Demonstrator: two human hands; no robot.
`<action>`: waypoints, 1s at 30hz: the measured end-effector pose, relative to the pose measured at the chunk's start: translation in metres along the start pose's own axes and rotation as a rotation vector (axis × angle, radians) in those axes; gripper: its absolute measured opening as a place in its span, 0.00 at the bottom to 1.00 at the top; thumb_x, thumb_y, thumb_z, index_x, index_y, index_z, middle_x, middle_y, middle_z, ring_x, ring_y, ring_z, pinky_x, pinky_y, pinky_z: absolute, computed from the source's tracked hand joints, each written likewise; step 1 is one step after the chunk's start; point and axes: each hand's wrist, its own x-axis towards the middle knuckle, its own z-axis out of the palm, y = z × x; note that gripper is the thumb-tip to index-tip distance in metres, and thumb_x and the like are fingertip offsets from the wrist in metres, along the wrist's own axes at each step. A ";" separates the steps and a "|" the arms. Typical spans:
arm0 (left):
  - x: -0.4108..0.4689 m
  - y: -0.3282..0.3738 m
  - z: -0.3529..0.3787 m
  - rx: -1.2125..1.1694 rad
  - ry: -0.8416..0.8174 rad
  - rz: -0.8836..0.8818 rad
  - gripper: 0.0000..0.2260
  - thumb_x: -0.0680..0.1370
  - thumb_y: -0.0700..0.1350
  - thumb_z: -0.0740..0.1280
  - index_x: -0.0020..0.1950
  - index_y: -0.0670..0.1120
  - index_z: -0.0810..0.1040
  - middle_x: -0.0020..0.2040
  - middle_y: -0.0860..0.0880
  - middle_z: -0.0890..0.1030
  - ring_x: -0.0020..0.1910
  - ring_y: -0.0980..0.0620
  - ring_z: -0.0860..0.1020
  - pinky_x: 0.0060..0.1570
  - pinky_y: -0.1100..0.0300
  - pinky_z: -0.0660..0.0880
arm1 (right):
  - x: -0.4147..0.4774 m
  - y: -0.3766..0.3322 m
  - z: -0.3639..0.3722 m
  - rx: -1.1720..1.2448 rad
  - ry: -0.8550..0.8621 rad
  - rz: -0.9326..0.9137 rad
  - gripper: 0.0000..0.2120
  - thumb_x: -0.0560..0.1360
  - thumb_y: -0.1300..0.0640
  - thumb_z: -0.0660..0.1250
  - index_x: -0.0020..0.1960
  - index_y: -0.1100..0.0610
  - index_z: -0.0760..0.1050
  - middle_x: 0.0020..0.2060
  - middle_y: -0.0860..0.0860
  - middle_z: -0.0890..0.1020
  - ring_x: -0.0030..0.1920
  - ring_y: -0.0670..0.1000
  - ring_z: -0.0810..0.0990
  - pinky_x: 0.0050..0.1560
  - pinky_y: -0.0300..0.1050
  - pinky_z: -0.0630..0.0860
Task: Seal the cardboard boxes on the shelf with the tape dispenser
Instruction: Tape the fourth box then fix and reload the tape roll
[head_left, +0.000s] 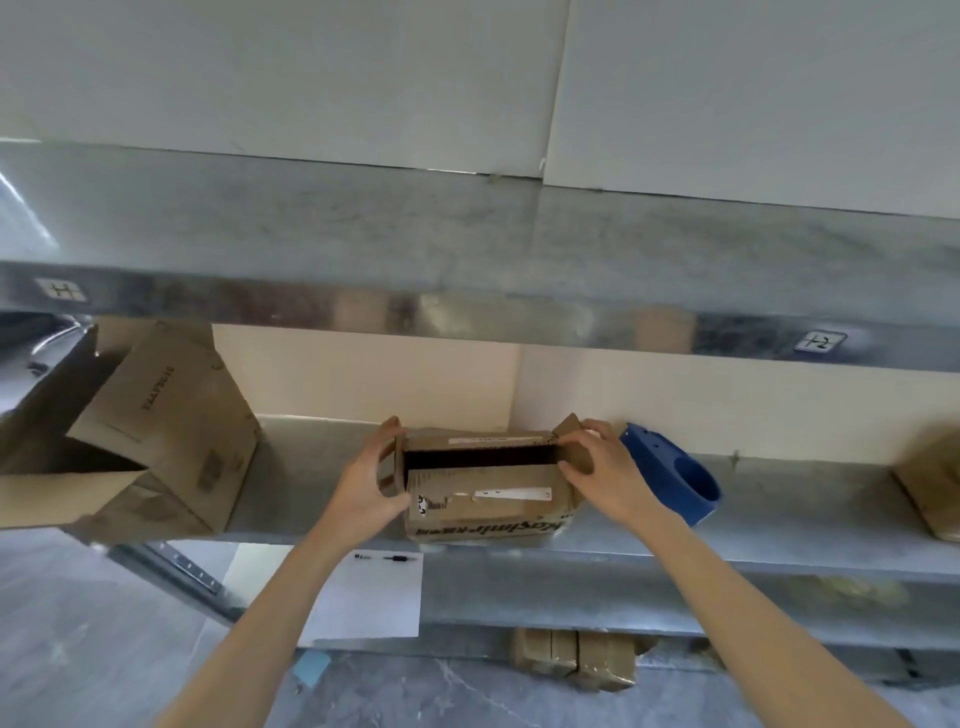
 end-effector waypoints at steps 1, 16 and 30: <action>-0.001 0.000 0.001 0.022 0.024 0.010 0.33 0.69 0.44 0.77 0.70 0.62 0.69 0.74 0.63 0.66 0.73 0.57 0.68 0.69 0.43 0.72 | 0.003 0.000 0.000 0.002 -0.008 -0.005 0.12 0.78 0.57 0.68 0.62 0.54 0.77 0.71 0.50 0.66 0.63 0.51 0.74 0.52 0.32 0.63; -0.009 0.013 0.023 0.257 0.171 0.103 0.18 0.74 0.48 0.76 0.61 0.57 0.75 0.77 0.57 0.62 0.71 0.68 0.60 0.65 0.78 0.57 | 0.011 -0.002 0.006 0.106 -0.109 0.047 0.08 0.79 0.52 0.68 0.47 0.56 0.82 0.63 0.50 0.71 0.64 0.50 0.71 0.59 0.40 0.65; 0.003 0.021 0.040 0.248 0.319 0.042 0.14 0.75 0.46 0.73 0.59 0.50 0.78 0.75 0.57 0.67 0.69 0.55 0.72 0.58 0.58 0.74 | 0.005 -0.001 -0.001 0.271 -0.139 0.106 0.10 0.77 0.55 0.71 0.38 0.54 0.76 0.70 0.51 0.71 0.74 0.52 0.64 0.68 0.45 0.60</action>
